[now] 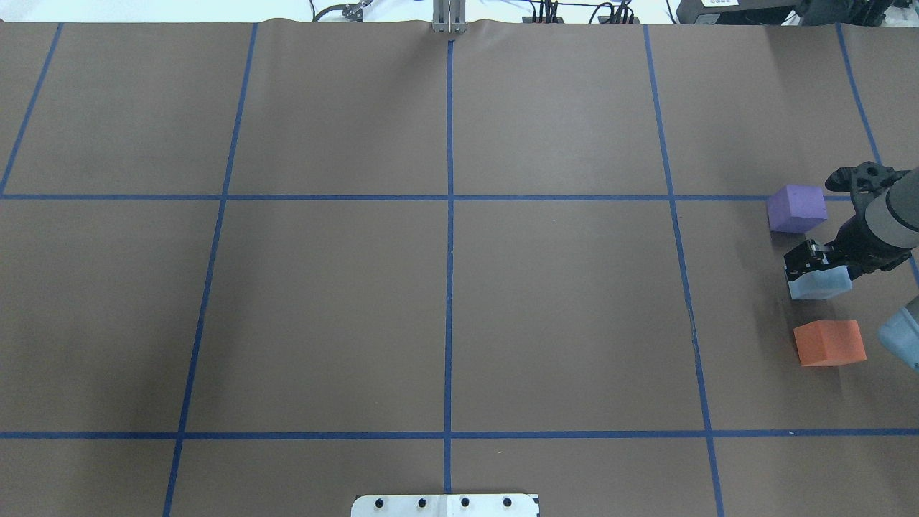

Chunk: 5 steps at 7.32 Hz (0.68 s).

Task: Place blue block between orange and purple blocks
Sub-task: 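Lower the light blue cube between the purple and orange cubes, then open the right gripper and lift it away from the cubes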

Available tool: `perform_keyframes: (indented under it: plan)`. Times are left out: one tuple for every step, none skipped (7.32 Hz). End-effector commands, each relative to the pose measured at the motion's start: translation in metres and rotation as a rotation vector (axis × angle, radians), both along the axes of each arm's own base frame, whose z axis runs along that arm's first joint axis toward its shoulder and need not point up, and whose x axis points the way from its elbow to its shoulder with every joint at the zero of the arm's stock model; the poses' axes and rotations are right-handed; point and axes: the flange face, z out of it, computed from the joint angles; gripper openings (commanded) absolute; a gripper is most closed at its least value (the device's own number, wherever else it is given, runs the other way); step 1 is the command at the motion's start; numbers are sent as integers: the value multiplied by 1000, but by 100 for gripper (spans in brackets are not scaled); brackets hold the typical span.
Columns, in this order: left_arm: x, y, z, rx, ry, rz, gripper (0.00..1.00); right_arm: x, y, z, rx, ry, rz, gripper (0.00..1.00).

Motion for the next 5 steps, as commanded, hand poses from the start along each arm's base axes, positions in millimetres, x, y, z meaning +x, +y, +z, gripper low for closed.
perform_keyframes:
  plan:
    - [0,-1,4,-5,-2,2,100,43,-3,-36,56,-33,67,100]
    - [0,-1,3,-2,0,5,100,67,-9,-45,100,-49,74,100]
    - [0,-1,3,-2,0,5,100,102,-16,-44,145,-65,37,100]
    - [0,1,4,-5,-1,5,100,143,-24,-36,177,-28,-11,100]
    - [0,2,5,-6,-1,6,100,173,-27,-39,197,-4,-61,100]
